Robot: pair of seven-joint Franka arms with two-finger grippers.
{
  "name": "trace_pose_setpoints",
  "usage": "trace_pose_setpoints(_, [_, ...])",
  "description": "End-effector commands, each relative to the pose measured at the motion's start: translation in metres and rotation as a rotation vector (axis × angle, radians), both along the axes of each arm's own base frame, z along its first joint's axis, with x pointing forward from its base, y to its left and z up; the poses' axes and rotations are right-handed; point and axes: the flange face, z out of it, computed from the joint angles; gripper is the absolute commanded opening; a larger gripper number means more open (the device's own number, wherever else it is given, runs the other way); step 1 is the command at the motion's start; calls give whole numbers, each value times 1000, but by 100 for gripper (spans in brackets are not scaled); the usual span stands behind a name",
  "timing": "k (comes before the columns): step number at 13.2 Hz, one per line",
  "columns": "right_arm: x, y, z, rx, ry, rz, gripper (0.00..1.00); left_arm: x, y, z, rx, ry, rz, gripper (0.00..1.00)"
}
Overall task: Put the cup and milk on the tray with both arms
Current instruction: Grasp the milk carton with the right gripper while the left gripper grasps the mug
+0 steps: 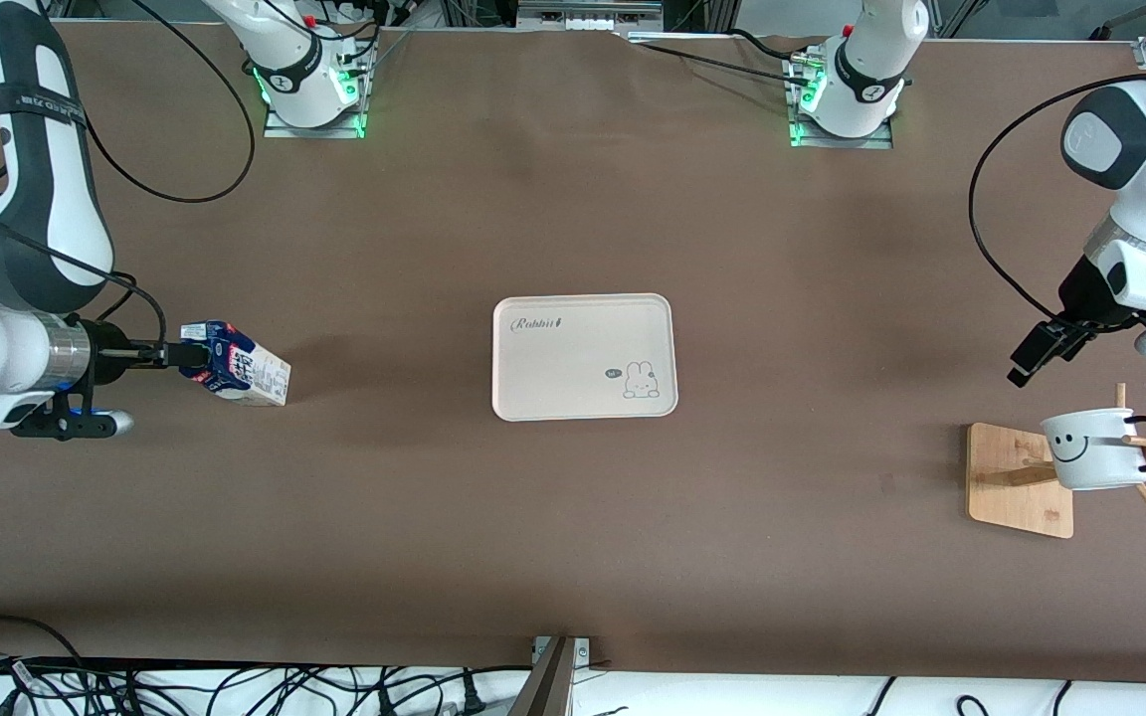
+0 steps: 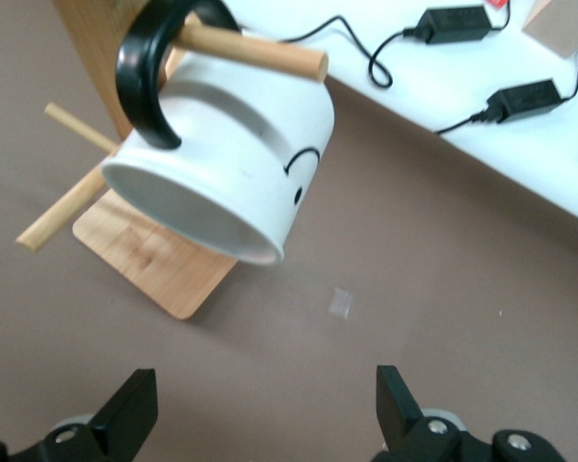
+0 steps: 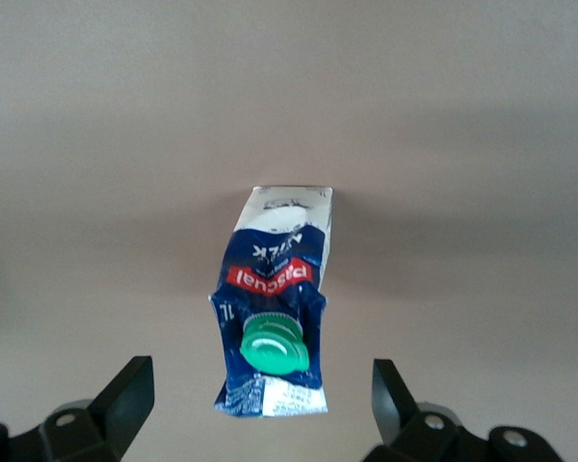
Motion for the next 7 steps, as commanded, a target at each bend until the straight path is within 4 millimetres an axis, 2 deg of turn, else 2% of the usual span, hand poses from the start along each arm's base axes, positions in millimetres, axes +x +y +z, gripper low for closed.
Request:
trace_pose_setpoints(1, [6,1,-9,-20,-13,54,100,15,5,-10,29,-86,-34,100])
trace_pose_setpoints(5, [4,2,-21,-20,13,58,100,32,12,-14,2,-122,-4,100])
trace_pose_setpoints(7, [2,14,-27,-18,37,83,100,46,15,-14,-1,-135,-2,100])
